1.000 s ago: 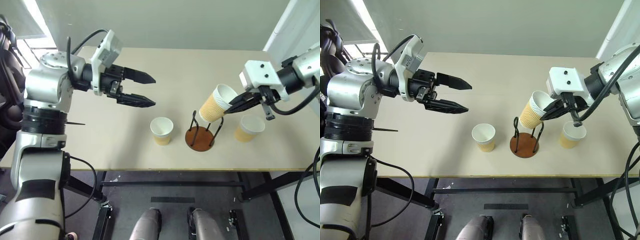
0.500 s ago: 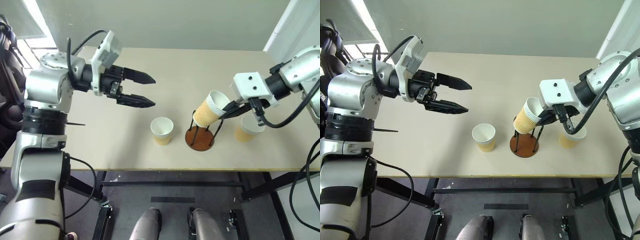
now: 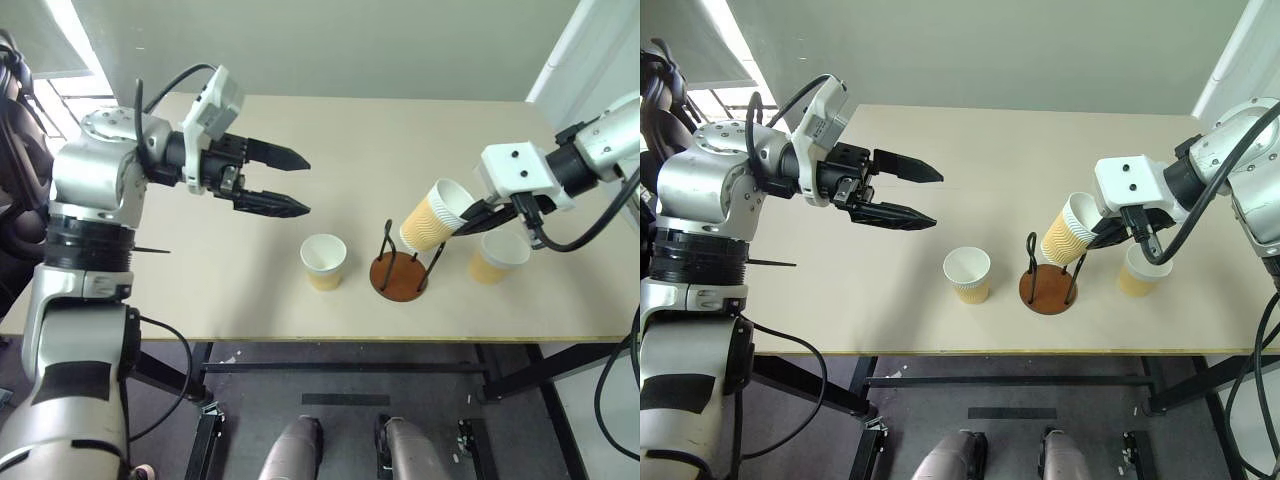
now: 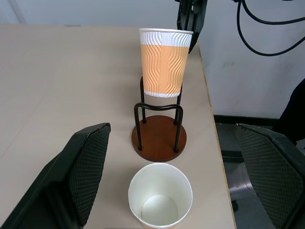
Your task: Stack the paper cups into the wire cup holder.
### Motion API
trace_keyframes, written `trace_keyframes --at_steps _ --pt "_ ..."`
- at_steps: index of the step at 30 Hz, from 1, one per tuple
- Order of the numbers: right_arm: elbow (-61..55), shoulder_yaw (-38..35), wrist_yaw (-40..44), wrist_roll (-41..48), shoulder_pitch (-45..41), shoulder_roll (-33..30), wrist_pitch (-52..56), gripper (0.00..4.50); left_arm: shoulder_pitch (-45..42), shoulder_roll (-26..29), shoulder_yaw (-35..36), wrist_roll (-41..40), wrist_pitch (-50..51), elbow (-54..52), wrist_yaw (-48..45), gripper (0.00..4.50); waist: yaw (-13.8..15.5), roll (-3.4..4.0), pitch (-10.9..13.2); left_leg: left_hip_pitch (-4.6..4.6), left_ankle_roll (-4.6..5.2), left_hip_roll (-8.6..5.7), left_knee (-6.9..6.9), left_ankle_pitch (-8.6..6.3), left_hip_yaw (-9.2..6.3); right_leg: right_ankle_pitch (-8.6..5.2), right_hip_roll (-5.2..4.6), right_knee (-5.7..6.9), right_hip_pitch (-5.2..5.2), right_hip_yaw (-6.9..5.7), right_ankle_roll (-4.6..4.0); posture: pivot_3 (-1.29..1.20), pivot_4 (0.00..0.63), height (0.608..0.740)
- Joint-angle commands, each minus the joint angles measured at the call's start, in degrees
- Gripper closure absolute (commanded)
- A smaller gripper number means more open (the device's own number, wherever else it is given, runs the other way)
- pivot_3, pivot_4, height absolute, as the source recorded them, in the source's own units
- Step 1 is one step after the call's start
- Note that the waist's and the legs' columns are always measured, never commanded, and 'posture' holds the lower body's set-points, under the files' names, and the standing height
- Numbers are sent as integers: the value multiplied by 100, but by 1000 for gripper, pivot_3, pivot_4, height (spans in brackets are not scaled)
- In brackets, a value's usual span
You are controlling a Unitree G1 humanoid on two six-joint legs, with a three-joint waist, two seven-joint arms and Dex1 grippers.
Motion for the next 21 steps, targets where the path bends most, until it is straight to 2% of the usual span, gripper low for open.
trace_keyframes --at_steps 1,11,14,21 --pt "-235 -177 21 173 -142 97 276 3889 -96 28 114 -64 -28 -145 -9 0 -4 0 0 0 0 0 0 0 0 0 0 0 0 0 0 0 150 740" --pt "-517 -790 -206 550 -247 701 1508 562 1 103 153 -56 19 -307 111 0 0 0 0 -1 0 0 0 0 0 0 0 -1 0 0 0 0 150 740" --pt "-663 -1091 -295 855 -308 794 1988 562 98 246 71 89 -129 -445 95 0 -2 0 0 -2 0 -2 -1 0 0 -2 0 -3 -1 0 -3 0 150 740" --pt "-1109 -1611 -821 1288 -211 981 2577 562 871 1016 -623 1267 -1666 -791 -134 0 -23 0 0 4 -5 1 -10 -2 0 -11 4 8 -10 1 -17 0 150 740"
